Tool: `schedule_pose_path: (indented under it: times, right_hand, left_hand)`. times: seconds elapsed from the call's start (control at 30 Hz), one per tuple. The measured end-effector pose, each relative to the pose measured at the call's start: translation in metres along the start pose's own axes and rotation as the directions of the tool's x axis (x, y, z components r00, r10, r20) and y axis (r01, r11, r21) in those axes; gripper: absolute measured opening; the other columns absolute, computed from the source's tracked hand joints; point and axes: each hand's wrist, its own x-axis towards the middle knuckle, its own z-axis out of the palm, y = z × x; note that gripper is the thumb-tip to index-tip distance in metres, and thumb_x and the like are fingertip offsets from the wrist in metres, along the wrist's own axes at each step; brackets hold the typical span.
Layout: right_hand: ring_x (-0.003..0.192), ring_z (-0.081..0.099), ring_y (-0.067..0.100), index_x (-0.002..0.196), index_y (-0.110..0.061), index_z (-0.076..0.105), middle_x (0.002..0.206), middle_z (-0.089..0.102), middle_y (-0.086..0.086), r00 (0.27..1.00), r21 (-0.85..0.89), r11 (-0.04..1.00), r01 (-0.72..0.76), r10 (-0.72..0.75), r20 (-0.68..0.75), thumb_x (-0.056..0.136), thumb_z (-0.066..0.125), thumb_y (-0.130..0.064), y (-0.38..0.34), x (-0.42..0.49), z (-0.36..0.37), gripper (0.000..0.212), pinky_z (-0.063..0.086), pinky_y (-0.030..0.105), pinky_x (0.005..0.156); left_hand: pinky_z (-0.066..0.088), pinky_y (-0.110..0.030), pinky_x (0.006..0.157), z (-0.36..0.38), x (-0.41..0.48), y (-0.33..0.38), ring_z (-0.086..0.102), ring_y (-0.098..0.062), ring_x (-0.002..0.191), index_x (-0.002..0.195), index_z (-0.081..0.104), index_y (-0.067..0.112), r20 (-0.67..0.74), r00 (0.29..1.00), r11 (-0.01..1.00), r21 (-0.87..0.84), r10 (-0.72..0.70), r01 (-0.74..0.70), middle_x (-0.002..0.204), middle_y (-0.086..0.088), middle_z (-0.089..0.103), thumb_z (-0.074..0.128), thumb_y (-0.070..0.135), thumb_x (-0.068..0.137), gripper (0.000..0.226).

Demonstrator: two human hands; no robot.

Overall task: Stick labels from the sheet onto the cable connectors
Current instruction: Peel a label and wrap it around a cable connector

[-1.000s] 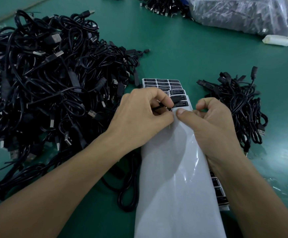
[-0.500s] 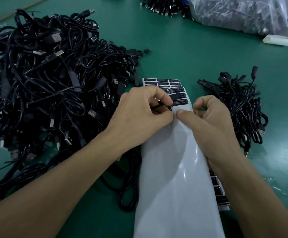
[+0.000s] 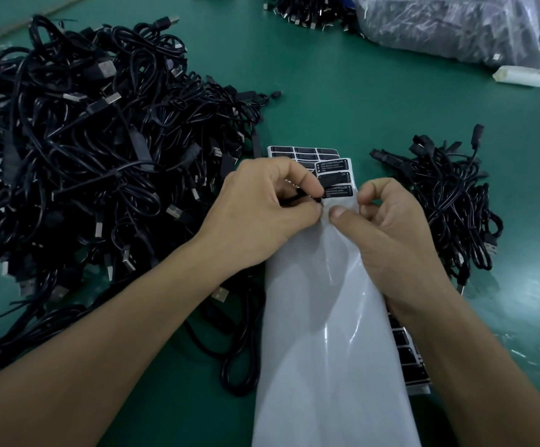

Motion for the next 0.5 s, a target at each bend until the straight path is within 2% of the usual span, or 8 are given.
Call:
schedule_pose_path:
  times: [0.27, 0.37, 0.43, 0.5]
  right_hand:
    - [0.064, 0.032, 0.019, 0.087, -0.022, 0.044, 0.058, 0.038, -0.011, 1.000, 0.005, 1.000, -0.026, 0.026, -0.004, 0.093, 0.065, -0.008, -0.0032, -0.0018, -0.0013, 0.026, 0.033, 0.033, 0.057]
    - [0.066, 0.034, 0.021, 0.087, -0.022, 0.044, 0.063, 0.039, -0.003, 0.999, 0.022, 0.999, -0.043, 0.043, -0.005, 0.092, 0.066, -0.008, -0.0049, -0.0024, -0.0008, 0.026, 0.034, 0.038, 0.061]
    - [0.067, 0.036, 0.022, 0.087, -0.022, 0.045, 0.070, 0.039, 0.005, 0.999, 0.019, 0.999, -0.049, 0.049, -0.008, 0.086, 0.069, -0.013, -0.0057, -0.0031, -0.0004, 0.025, 0.035, 0.040, 0.062]
    - [0.064, 0.037, 0.020, 0.087, -0.024, 0.046, 0.071, 0.041, 0.005, 0.998, -0.031, 0.998, -0.055, 0.054, -0.024, 0.075, 0.068, -0.022, -0.0059, -0.0031, 0.0001, 0.026, 0.035, 0.038, 0.058]
  left_hand:
    - [0.059, -0.049, 0.077, -0.0003, 0.0006, -0.0016, 0.071, -0.027, 0.075, 0.075, 0.070, 0.032, -0.007, 1.000, 1.000, -0.009, -0.011, 0.011, 0.073, 0.002, 0.075, 0.071, 0.022, 0.071, 0.011]
    - [0.059, -0.050, 0.076, 0.0007, 0.0007, -0.0024, 0.070, -0.030, 0.074, 0.076, 0.070, 0.031, -0.021, 1.000, 1.000, -0.011, -0.007, 0.007, 0.072, 0.000, 0.075, 0.071, 0.022, 0.071, 0.010]
    - [0.060, -0.048, 0.077, 0.0014, 0.0003, -0.0028, 0.070, -0.031, 0.074, 0.077, 0.070, 0.030, -0.027, 1.000, 1.000, -0.012, -0.010, 0.010, 0.072, 0.001, 0.075, 0.071, 0.022, 0.071, 0.010]
    - [0.061, -0.041, 0.078, 0.0011, -0.0005, -0.0032, 0.072, -0.024, 0.074, 0.079, 0.069, 0.029, -0.007, 1.000, 1.000, -0.025, -0.015, 0.015, 0.073, 0.004, 0.075, 0.072, 0.020, 0.069, 0.014]
